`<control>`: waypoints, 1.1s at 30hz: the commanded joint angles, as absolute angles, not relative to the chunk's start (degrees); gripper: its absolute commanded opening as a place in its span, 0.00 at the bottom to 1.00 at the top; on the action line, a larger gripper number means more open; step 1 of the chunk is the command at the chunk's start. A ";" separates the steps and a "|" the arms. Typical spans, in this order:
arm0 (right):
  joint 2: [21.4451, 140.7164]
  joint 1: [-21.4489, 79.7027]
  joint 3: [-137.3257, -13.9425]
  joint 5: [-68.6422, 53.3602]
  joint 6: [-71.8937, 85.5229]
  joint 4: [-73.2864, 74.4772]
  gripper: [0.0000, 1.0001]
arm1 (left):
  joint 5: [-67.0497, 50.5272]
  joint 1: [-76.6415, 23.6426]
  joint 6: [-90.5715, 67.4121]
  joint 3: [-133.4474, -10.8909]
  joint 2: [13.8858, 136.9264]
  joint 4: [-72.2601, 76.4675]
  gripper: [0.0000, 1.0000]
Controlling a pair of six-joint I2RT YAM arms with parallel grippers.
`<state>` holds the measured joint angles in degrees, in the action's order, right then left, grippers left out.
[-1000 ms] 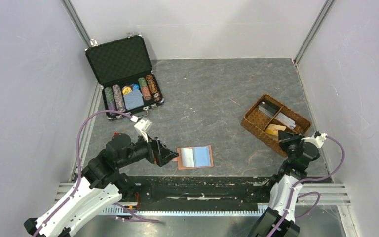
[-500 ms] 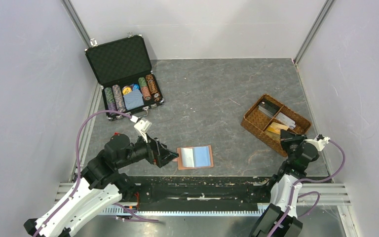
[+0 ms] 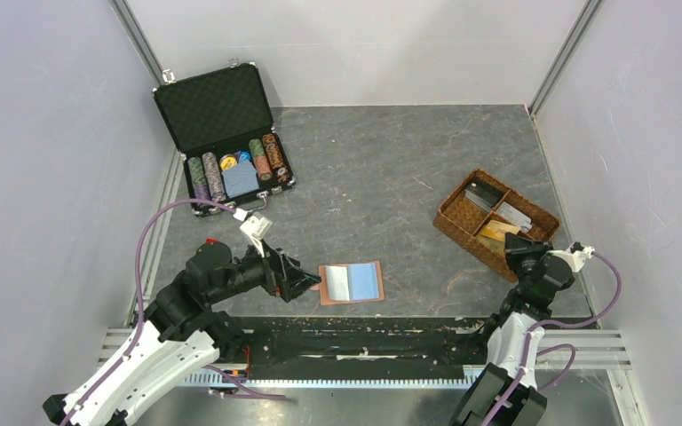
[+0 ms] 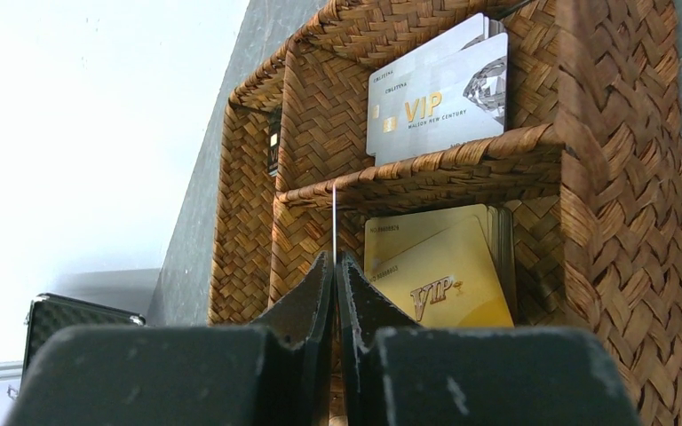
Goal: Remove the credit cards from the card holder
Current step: Place the credit card in the storage box.
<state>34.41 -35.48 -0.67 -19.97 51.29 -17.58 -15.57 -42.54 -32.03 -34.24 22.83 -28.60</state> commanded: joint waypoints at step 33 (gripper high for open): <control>49.69 -26.90 -14.75 -4.72 40.60 5.41 0.42 | -16.61 -42.54 -28.96 -35.33 19.89 -26.54 1.00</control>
